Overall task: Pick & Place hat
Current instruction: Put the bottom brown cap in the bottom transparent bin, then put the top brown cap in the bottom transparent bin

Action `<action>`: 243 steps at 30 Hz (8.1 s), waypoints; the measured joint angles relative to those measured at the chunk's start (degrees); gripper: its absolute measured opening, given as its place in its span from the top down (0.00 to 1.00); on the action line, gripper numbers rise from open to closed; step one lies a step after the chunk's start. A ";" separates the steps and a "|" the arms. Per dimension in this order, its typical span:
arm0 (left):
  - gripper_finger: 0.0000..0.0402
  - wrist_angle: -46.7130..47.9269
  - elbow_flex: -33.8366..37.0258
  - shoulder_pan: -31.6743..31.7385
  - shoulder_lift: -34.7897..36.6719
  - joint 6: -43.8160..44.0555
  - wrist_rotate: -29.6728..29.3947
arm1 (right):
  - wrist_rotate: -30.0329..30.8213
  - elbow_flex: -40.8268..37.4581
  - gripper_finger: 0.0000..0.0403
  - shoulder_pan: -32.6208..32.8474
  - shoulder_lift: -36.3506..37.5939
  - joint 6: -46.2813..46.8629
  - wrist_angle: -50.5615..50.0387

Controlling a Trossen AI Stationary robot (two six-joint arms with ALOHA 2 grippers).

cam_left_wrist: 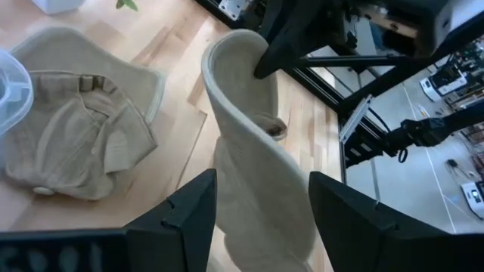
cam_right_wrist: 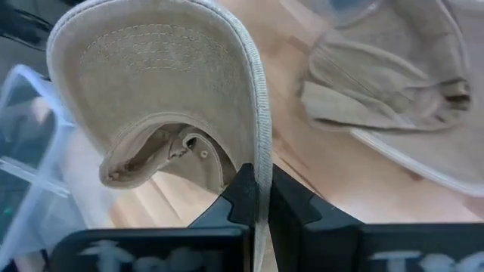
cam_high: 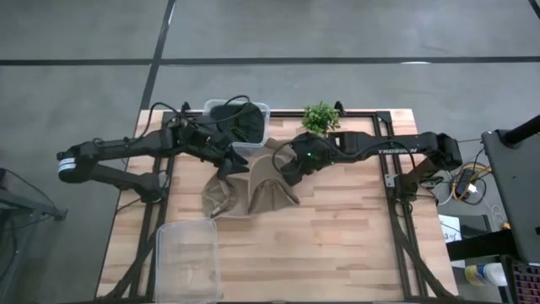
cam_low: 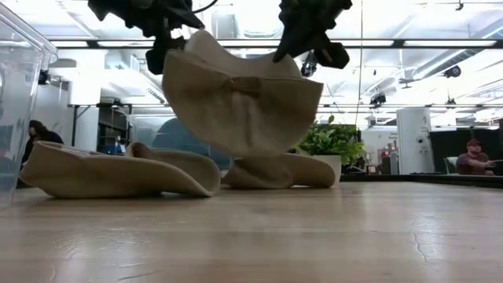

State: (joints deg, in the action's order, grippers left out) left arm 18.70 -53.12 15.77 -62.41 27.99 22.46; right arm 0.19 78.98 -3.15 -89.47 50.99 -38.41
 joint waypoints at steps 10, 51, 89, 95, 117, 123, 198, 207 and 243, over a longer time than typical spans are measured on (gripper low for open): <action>0.50 -0.81 0.00 -0.73 -0.49 -0.01 -1.08 | 1.33 -0.40 0.97 -0.50 -0.04 0.65 -2.80; 0.98 4.68 -5.56 2.46 -2.43 9.07 -0.40 | 1.35 0.51 0.52 1.75 2.57 -26.37 0.62; 0.98 71.32 -31.02 -12.90 3.90 49.23 10.25 | 12.00 -6.06 0.36 4.65 8.38 -49.33 -1.69; 0.98 71.34 -23.66 -22.09 4.00 59.46 10.31 | 12.02 -7.15 0.36 4.65 6.77 -51.40 -1.73; 0.98 57.94 -15.68 -29.47 0.32 68.11 8.75 | 11.95 -7.78 0.36 4.65 4.44 -53.14 -1.67; 0.94 57.90 -13.60 -30.00 0.29 70.98 9.94 | 11.93 -7.89 0.36 4.65 4.46 -53.10 -1.66; 0.64 37.04 -17.00 -34.93 -0.73 4.98 -61.79 | 17.17 -28.21 0.43 4.65 4.52 -37.36 11.92; 0.64 37.04 -16.98 -34.95 -0.75 4.93 -61.81 | 19.52 -32.17 0.44 4.61 4.52 -47.50 22.09; 0.64 37.07 -16.92 -34.93 -0.68 6.72 -60.98 | 33.02 -30.60 0.77 3.10 -9.54 -61.72 32.11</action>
State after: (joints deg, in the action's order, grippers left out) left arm 55.77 -70.04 -19.16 -63.09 34.71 -38.52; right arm 33.21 48.38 -0.05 -99.02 -10.73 -6.30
